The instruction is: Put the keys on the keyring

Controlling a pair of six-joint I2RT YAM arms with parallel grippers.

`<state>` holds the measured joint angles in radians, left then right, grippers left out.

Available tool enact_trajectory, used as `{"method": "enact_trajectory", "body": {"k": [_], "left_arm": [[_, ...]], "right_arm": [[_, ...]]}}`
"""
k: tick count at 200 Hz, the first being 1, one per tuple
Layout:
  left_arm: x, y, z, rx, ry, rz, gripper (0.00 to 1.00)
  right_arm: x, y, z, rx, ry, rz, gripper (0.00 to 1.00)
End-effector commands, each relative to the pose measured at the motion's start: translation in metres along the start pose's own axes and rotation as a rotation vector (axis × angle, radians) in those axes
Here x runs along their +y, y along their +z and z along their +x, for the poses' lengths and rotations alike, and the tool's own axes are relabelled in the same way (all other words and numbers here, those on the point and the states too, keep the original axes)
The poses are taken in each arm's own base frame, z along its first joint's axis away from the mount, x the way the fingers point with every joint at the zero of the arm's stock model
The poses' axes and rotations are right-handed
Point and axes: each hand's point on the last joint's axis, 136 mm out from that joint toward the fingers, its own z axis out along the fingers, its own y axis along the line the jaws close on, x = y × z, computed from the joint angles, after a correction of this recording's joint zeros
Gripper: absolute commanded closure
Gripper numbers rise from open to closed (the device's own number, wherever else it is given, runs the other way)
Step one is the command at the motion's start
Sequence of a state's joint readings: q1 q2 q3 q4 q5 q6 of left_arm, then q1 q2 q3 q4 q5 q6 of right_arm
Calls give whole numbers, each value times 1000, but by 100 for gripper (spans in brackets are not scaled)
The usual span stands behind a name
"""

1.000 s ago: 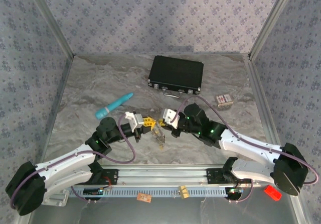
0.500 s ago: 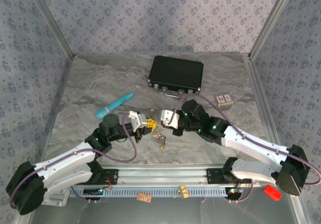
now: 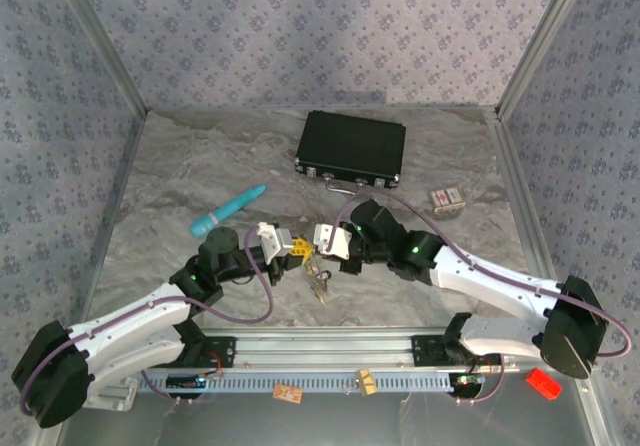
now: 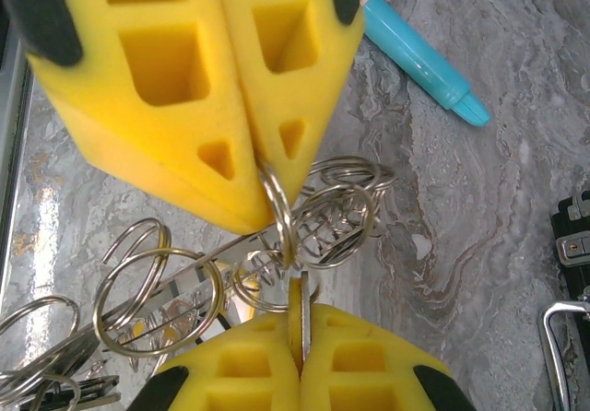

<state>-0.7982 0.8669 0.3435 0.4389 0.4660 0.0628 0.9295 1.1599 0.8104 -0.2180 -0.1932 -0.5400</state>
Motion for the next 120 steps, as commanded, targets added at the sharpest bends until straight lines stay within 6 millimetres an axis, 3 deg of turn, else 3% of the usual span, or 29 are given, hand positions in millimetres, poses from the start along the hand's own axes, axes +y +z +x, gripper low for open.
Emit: {"method": "enact_trajectory", "body": {"k": [1, 40, 76, 84, 102, 116, 120], "left_arm": [[1, 1, -11, -10, 28, 8, 100], [0, 4, -1, 43, 22, 20, 100], [4, 4, 4, 64, 22, -1, 99], [5, 4, 5, 68, 20, -11, 91], [12, 3, 3, 56, 18, -51, 53], [22, 0, 0, 30, 19, -119, 34], [26, -2, -2, 20, 21, -145, 23]], "right_arm": [[-6, -15, -27, -82, -11, 12, 100], [-11, -20, -32, -99, -10, 47, 100], [-21, -23, -22, -48, -23, 111, 100], [-23, -24, -22, -46, -26, 125, 100], [-27, -29, -24, -49, -30, 153, 100], [-31, -32, -26, -50, -36, 170, 100], [-31, -32, -26, -48, -39, 174, 100]]}}
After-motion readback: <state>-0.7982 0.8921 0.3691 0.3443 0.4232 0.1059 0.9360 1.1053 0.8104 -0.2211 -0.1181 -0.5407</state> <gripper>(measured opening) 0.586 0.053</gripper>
